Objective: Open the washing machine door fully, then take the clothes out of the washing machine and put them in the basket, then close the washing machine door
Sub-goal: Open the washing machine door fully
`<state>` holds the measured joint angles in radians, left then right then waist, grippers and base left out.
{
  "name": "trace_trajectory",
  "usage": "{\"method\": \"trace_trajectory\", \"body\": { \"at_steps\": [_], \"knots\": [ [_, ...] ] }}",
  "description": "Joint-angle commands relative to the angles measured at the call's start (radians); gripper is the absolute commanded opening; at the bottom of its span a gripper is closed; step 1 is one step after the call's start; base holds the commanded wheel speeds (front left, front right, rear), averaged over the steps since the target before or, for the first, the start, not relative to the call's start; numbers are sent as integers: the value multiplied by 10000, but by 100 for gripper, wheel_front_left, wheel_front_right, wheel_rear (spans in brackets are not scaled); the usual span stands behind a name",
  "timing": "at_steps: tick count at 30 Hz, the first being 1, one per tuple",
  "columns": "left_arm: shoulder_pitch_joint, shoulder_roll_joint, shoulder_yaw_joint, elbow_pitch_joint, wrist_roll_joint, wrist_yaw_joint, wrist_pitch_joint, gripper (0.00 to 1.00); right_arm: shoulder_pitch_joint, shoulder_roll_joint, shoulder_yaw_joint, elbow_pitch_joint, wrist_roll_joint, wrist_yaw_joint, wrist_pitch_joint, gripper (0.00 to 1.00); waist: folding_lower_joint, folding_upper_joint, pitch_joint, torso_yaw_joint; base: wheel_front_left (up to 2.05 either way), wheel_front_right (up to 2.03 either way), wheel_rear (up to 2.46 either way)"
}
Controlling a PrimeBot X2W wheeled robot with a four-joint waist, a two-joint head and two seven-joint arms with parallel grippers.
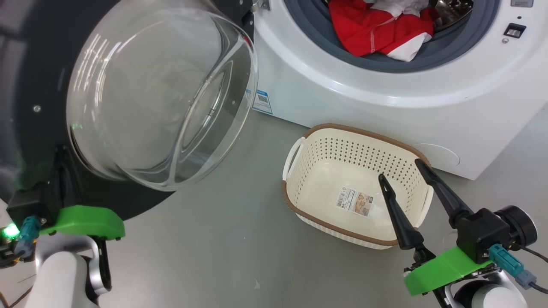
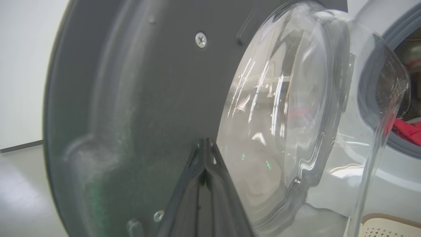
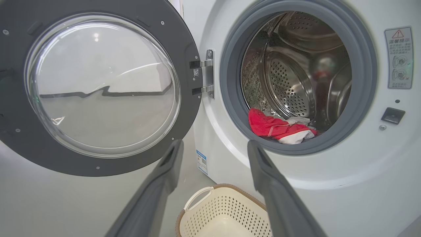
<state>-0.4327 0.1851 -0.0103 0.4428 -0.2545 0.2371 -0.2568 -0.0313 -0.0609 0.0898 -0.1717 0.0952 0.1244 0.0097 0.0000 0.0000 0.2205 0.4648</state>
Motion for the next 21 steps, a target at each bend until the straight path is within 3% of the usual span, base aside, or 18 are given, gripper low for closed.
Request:
{"method": "trace_trajectory", "body": {
  "at_steps": [1,8,10,12,13,14,21],
  "knots": [
    [-20,362,428,-340,111,-34,-49,0,-374,9,270,-220,-23,63,-97,100,0,0,-44,-28,0,0,0],
    [504,118,389,-1347,174,-132,-49,0,-358,53,166,-62,49,63,-313,100,0,0,-244,-155,0,0,0],
    [669,52,346,-1787,201,-148,-49,39,-361,65,150,-2,83,63,-379,100,0,0,-315,-205,0,0,0],
    [841,6,253,-2241,245,-173,-49,61,-360,76,127,48,115,63,-449,100,0,0,-383,-269,0,0,0],
    [918,-22,199,-2474,251,-194,-49,85,-357,81,106,73,133,63,-491,100,0,0,-409,-303,0,0,0],
    [994,-29,128,-2697,286,-206,-36,100,-354,85,94,112,150,63,-532,100,0,0,-446,-348,0,0,0],
    [1419,-105,-385,-4231,176,-540,408,100,-332,102,-64,389,355,63,-961,100,0,0,-687,-868,0,0,0]
  ]
}}
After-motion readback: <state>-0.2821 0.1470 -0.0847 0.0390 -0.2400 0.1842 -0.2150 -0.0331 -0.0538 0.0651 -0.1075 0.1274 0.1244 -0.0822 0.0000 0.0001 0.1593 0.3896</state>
